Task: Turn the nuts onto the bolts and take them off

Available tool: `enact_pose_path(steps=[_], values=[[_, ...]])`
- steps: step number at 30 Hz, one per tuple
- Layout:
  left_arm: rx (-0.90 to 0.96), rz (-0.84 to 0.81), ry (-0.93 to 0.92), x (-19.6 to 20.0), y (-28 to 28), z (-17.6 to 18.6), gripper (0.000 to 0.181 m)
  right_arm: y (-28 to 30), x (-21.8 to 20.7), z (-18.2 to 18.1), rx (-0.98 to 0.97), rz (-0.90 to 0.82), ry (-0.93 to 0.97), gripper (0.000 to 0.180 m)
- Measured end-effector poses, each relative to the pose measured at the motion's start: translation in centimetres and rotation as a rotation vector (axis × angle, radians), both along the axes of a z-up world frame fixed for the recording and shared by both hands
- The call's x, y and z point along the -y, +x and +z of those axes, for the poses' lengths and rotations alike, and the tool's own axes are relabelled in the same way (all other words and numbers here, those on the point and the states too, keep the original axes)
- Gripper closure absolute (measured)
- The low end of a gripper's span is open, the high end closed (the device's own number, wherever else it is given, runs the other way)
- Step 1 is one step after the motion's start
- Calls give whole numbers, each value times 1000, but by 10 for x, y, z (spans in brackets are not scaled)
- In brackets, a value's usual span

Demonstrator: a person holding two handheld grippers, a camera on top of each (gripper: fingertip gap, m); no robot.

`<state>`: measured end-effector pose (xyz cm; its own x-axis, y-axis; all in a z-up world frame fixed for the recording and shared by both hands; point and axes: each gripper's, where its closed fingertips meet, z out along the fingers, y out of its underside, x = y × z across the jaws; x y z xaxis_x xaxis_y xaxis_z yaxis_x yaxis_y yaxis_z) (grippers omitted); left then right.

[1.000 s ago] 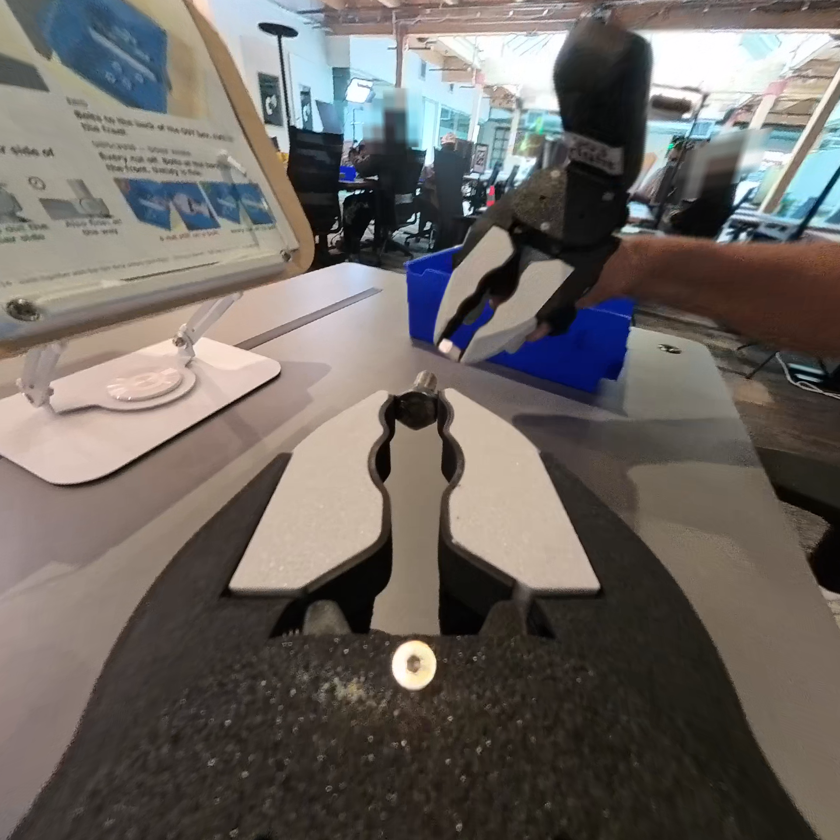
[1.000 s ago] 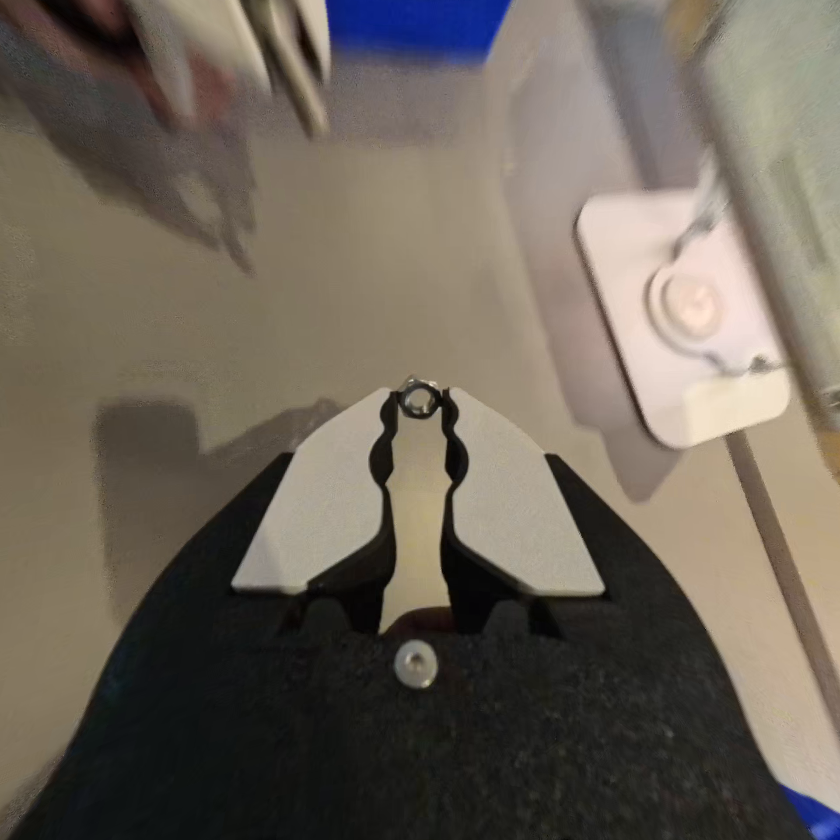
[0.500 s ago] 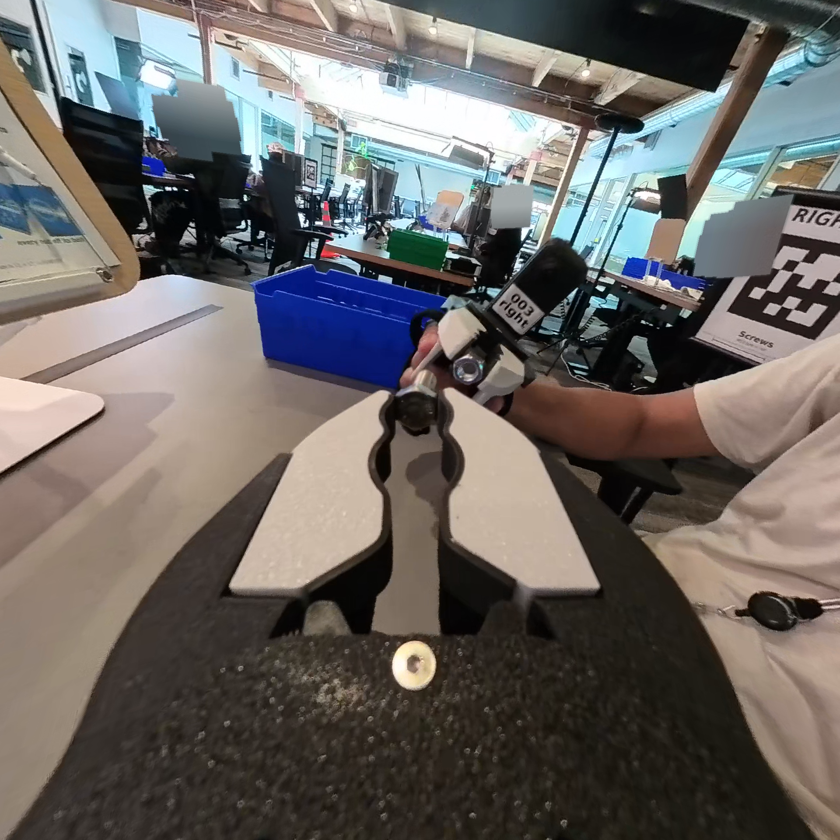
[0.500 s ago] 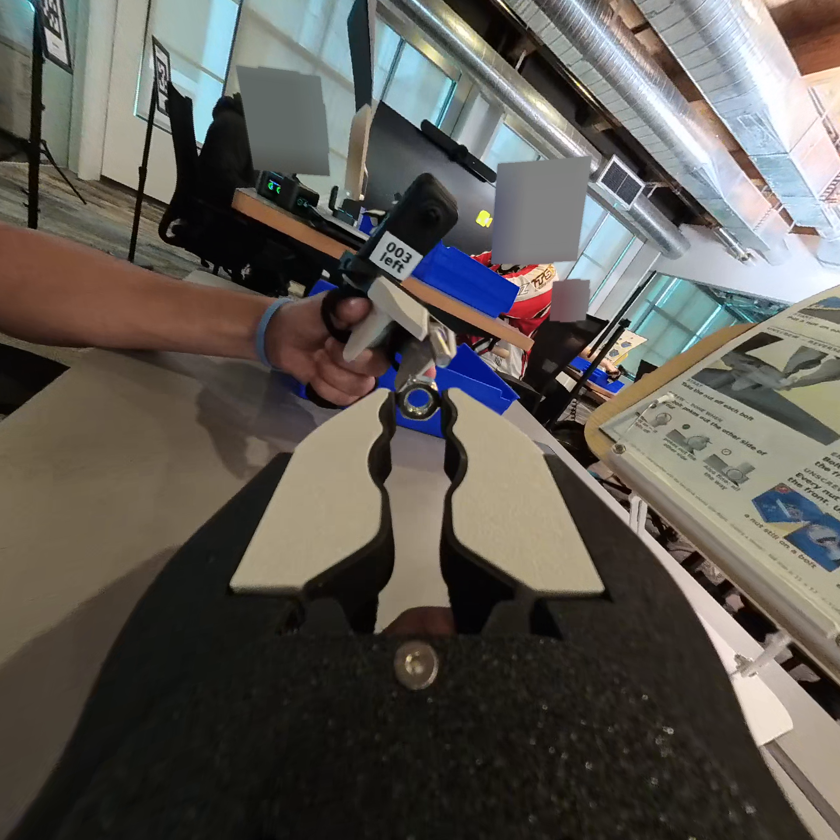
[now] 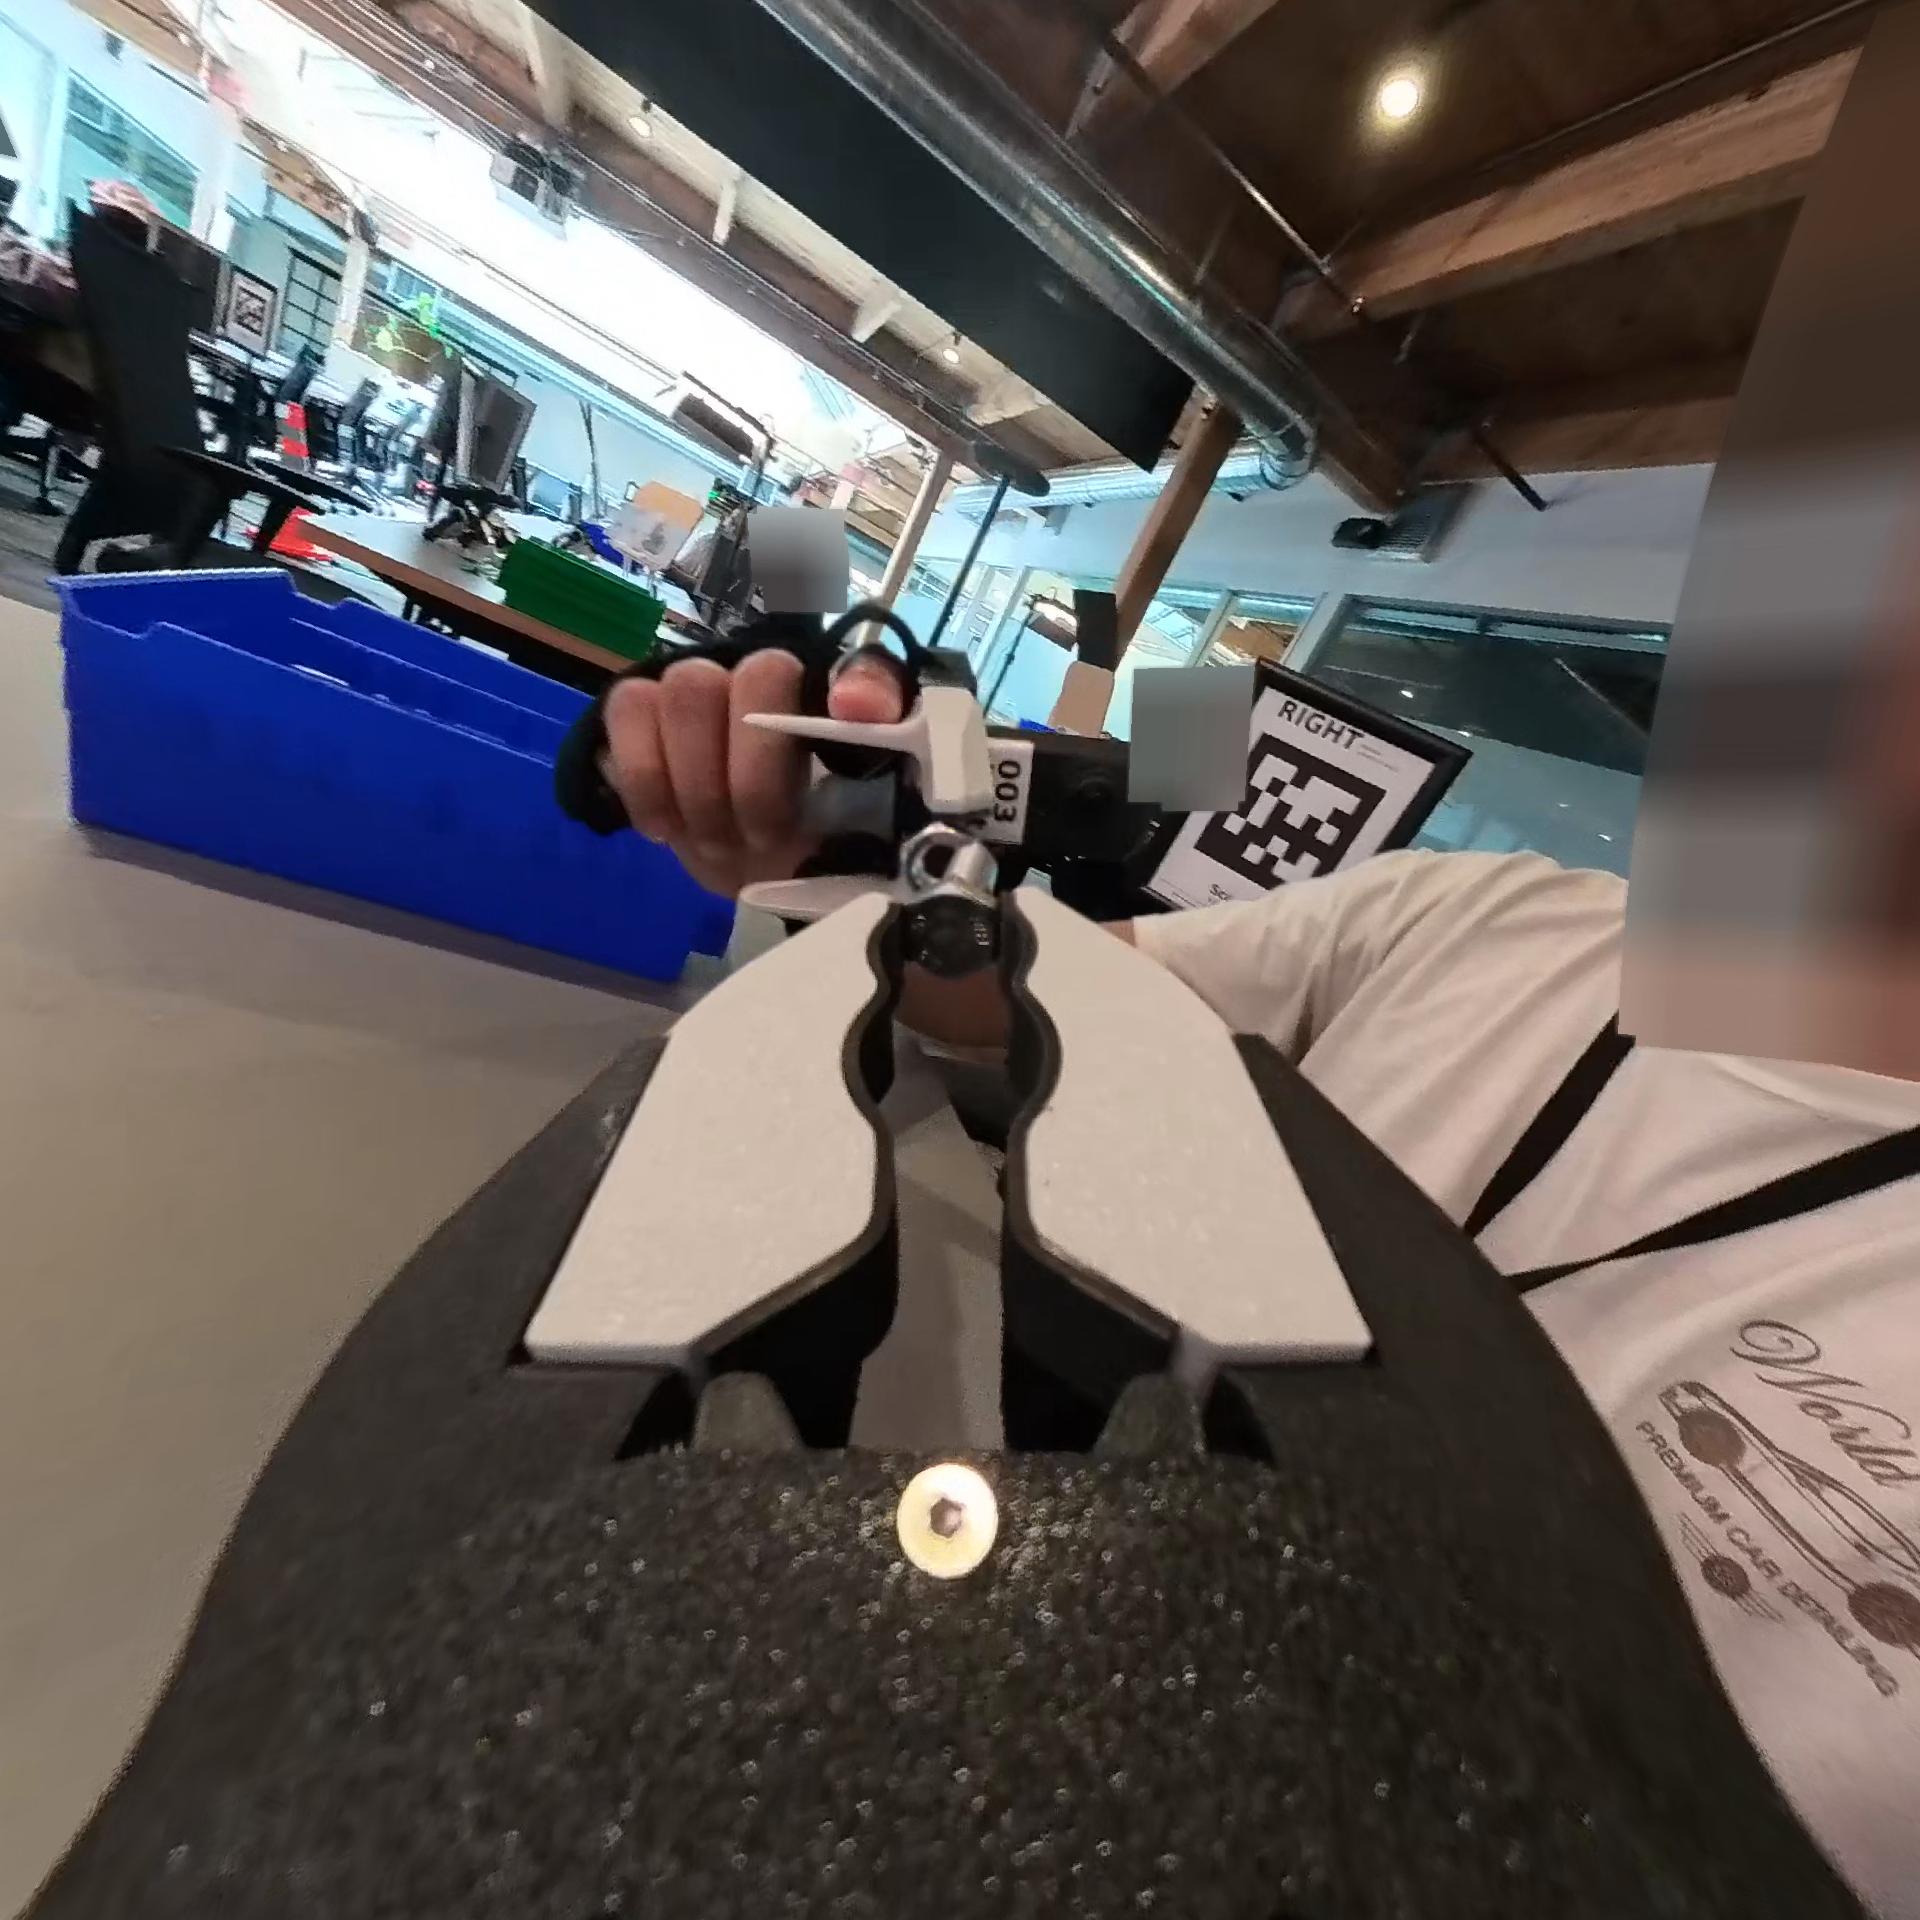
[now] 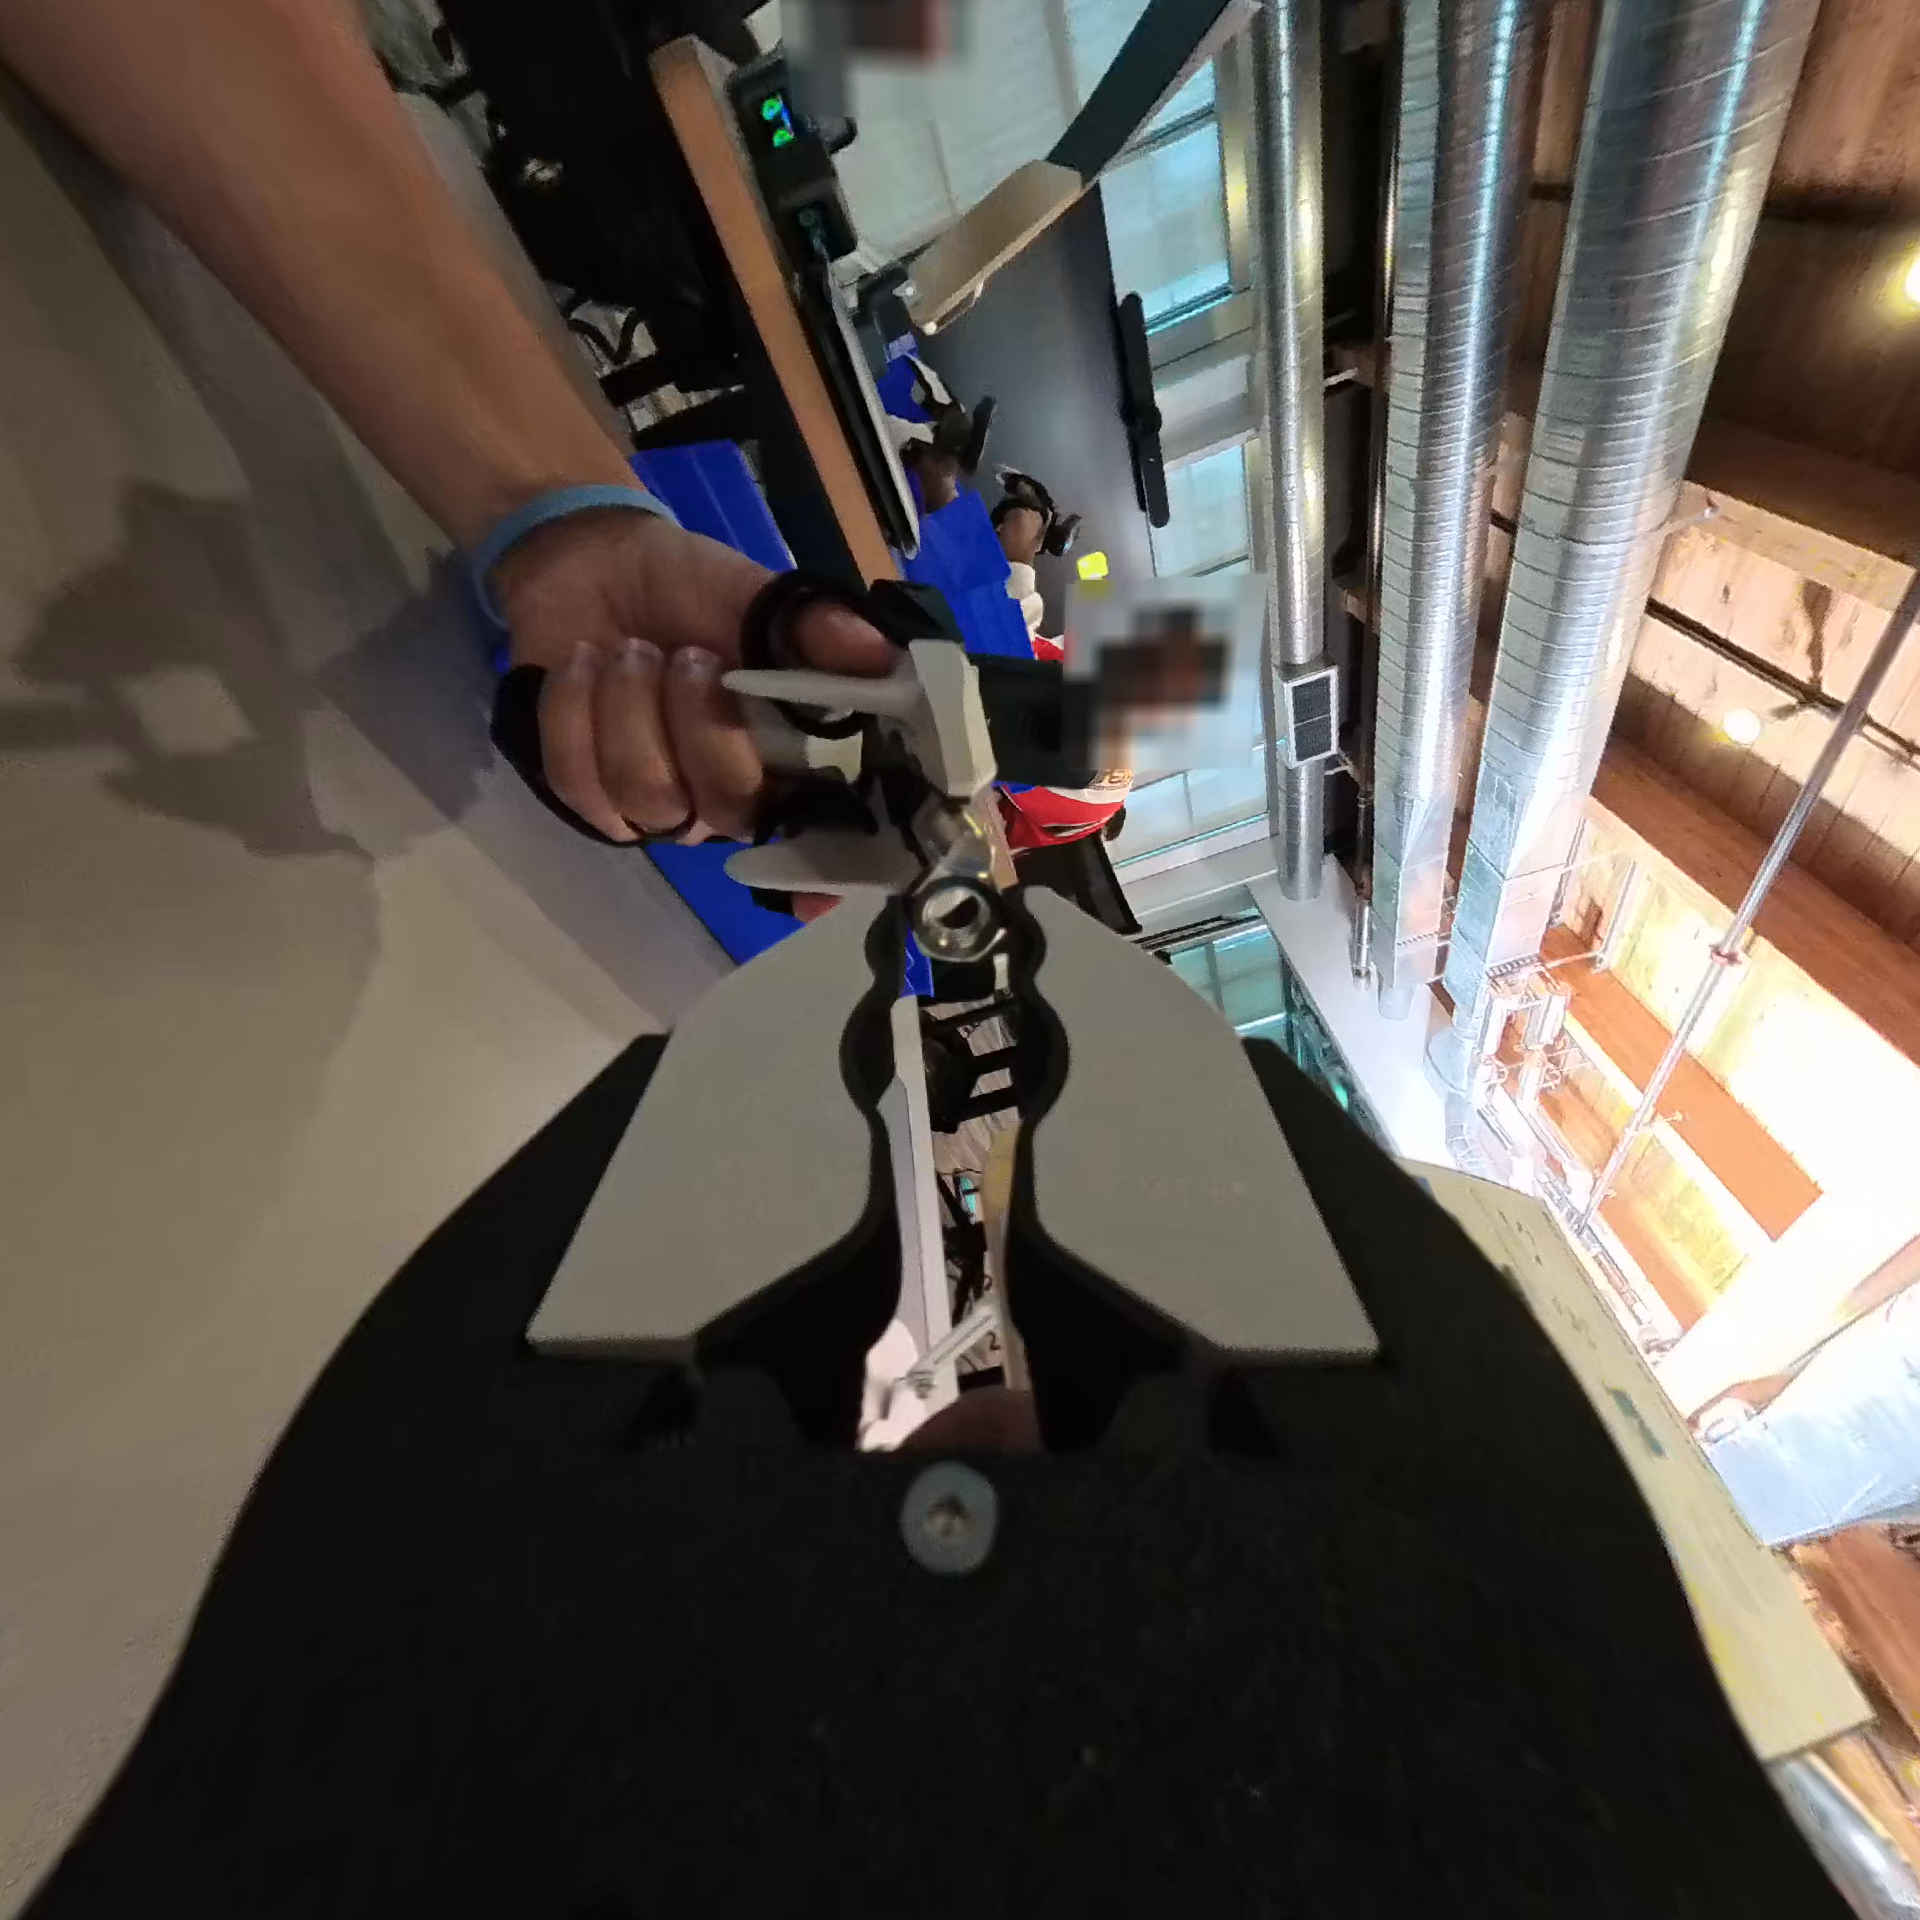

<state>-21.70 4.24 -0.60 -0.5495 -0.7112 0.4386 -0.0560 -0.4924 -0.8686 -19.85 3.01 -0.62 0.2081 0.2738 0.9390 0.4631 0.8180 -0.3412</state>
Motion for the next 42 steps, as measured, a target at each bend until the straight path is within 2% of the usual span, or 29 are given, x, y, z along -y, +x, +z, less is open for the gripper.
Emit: enact_pose_path(steps=[6, 16, 20, 29, 42], values=[[-19, -20, 6, 1, 0, -3, 164, -8, 1, 3, 45, 43, 45, 162], [-29, -34, -64, -6, 0, -8, 164, -12, -8, -6, 128, 3, 74, 162], [-34, 21, -44, -9, 4, -11, 164, -8, -13, -9, 51, -24, -90, 162], [-20, 116, 114, -4, 9, -8, 164, -2, -11, -4, -270, 64, -507, 162], [-46, 361, 477, -12, 15, -21, 164, 4, -22, -18, -630, 235, -1184, 162]])
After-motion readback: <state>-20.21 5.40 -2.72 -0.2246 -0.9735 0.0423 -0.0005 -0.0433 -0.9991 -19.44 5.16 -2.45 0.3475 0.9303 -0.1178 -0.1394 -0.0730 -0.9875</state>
